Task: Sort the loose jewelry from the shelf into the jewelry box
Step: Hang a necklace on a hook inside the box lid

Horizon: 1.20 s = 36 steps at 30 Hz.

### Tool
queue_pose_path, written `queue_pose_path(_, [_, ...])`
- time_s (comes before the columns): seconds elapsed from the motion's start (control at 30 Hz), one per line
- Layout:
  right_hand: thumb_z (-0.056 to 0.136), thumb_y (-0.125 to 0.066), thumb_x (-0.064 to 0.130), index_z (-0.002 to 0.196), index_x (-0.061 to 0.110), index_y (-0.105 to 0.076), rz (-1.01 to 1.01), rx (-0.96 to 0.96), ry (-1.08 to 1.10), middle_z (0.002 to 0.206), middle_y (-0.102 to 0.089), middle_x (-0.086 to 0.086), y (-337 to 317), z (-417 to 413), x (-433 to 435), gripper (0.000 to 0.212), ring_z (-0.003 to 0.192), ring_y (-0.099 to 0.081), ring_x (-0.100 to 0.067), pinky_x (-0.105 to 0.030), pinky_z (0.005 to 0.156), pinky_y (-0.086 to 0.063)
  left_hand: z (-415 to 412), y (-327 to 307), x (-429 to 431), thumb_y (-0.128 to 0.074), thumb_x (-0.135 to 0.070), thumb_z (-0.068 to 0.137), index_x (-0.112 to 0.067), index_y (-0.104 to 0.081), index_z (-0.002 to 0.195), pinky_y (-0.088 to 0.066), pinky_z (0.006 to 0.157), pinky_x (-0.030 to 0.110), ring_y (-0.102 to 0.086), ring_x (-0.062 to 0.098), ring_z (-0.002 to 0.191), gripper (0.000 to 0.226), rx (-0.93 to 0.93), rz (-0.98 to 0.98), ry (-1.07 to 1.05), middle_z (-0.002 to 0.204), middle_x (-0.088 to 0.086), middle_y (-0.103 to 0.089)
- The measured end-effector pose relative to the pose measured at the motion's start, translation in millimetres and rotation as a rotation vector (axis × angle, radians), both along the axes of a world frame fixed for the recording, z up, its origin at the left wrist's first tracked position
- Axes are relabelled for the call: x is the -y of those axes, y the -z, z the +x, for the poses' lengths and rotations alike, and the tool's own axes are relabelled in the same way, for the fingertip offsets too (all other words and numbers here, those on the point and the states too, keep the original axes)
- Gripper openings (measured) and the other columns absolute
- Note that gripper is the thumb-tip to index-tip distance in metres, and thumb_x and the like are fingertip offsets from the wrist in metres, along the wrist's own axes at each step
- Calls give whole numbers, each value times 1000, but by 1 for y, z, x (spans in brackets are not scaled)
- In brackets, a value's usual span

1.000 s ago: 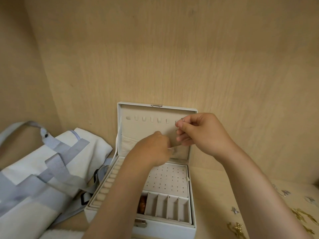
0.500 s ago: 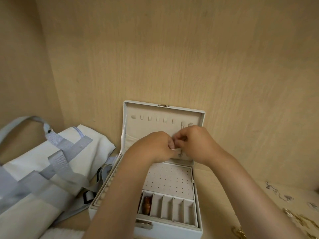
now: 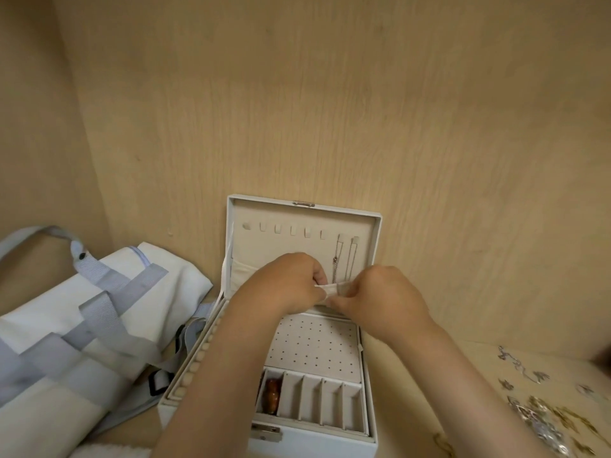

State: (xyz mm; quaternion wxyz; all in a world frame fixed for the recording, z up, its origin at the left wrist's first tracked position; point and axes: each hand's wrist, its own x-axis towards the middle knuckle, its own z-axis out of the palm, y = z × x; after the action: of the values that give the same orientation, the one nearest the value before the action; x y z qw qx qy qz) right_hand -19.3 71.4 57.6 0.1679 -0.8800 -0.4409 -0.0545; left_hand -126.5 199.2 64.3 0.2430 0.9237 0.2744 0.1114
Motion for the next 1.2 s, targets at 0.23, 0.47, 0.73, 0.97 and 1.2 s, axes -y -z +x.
queue_pose_path(0.23, [88, -56, 31, 88, 21, -74, 102, 13, 52, 82, -68, -3, 29, 3, -17, 20, 74, -63, -26, -26, 56, -43, 0, 2, 0, -67, -29, 87, -35, -67, 94, -52, 88, 30, -61, 10, 95, 10, 8, 11, -6, 97, -14, -62])
queue_pose_path(0.47, [86, -61, 28, 82, 24, -74, 361, -43, -21, 77, -71, 7, -1, 5, -14, 15, 73, -66, -15, -32, 63, -55, 0, 2, -1, -64, -28, 89, -36, -67, 90, -53, 91, 34, -62, 12, 97, 8, 16, 15, -9, 102, -12, -66])
queue_pose_path(0.73, [89, -63, 30, 92, 26, -77, 180, 188, -88, 85, -74, 3, -11, 10, -20, 15, 83, -67, -21, -33, 68, -56, 0, 3, -2, -64, -27, 89, -33, -70, 98, -52, 92, 33, -62, 12, 99, 13, 27, 12, -2, 105, -10, -66])
queue_pose_path(0.97, [94, -55, 27, 112, 40, -72, 62, 190, -281, 105, -69, 10, -2, 9, -8, 28, 96, -64, -15, -28, 73, -51, 2, 4, 1, -64, -34, 88, -35, -67, 100, -52, 91, 35, -61, 15, 100, 12, 5, 68, -17, 107, -9, -64])
queue_pose_path(1.2, [90, -66, 27, 108, 33, -74, 206, -159, -278, 95, -70, 17, -7, 27, 36, 21, 78, -60, 7, -22, 79, -49, 6, -2, 24, -58, -42, 92, -33, -61, 122, -48, 94, 35, -57, 12, 110, 31, 41, 241, 11, 120, -11, -55])
